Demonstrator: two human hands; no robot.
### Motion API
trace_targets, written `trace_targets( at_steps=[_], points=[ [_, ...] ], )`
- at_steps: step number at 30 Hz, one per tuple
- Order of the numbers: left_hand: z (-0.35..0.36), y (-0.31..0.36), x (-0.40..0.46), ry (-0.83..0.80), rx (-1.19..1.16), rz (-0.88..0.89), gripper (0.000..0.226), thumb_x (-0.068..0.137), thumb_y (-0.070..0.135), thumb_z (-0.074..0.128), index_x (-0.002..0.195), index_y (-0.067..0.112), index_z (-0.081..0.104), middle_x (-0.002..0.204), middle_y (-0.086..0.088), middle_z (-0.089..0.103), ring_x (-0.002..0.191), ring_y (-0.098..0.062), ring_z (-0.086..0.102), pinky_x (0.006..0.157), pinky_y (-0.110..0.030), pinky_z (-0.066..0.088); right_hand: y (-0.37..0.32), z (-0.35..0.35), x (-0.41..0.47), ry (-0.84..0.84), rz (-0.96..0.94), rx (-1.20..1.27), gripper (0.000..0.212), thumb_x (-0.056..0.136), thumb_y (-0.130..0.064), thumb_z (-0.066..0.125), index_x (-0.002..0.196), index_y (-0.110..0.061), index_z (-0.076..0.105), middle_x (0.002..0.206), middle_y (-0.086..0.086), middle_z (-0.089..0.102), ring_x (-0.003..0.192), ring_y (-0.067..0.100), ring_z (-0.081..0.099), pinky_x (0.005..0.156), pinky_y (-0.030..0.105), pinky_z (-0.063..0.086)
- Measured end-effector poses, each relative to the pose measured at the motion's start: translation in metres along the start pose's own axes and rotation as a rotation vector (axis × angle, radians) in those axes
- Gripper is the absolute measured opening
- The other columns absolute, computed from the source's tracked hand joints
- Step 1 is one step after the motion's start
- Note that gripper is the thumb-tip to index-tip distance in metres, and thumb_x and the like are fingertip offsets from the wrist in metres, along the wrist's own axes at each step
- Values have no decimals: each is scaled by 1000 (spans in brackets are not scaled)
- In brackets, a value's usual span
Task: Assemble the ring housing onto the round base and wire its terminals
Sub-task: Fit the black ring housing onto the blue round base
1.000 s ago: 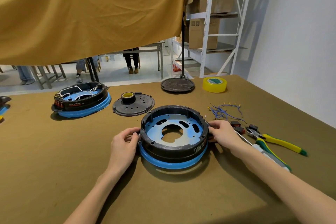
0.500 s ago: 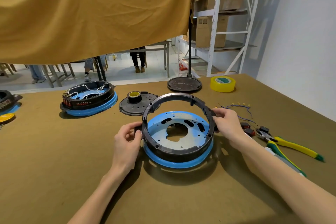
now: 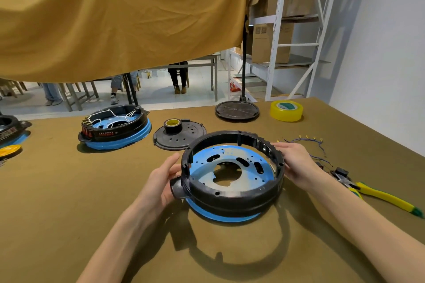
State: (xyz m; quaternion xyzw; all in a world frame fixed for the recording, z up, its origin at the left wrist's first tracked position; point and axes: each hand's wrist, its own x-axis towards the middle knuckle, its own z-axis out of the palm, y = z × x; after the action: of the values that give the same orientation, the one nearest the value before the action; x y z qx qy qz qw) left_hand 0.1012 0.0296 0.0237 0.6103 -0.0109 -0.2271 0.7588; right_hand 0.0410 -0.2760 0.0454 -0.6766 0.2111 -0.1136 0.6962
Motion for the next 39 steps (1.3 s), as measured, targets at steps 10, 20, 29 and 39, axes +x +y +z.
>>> trace_targets(
  at_steps=[10,20,29,39],
  points=[
    [-2,24,-4,-63,-10,8,47,77,57,75,104,20,83,69,1,76,59,-16,72,54,-30,59,-25,10,-3,-20,-181,-8,22,103,-8,56,100,-20,75,75,5,74,66,17,60,57,30,44],
    [-1,20,18,106,174,-81,52,79,57,76,106,13,81,95,-9,78,84,-25,75,59,-35,60,-2,3,-2,19,-118,-100,17,101,-9,61,110,-16,74,85,11,77,59,17,64,41,25,47],
    [10,19,54,335,661,88,57,92,54,64,87,-1,78,59,-1,57,48,-13,44,49,-25,36,-3,4,15,38,-119,-387,49,99,-47,58,86,-2,73,62,0,70,57,12,68,48,25,54],
    [9,11,69,348,741,280,44,96,48,66,77,11,80,59,-3,62,55,-16,48,46,-25,36,8,6,24,-8,-140,-749,61,91,-60,63,94,-2,78,78,9,77,59,12,71,48,23,53]
  ],
)
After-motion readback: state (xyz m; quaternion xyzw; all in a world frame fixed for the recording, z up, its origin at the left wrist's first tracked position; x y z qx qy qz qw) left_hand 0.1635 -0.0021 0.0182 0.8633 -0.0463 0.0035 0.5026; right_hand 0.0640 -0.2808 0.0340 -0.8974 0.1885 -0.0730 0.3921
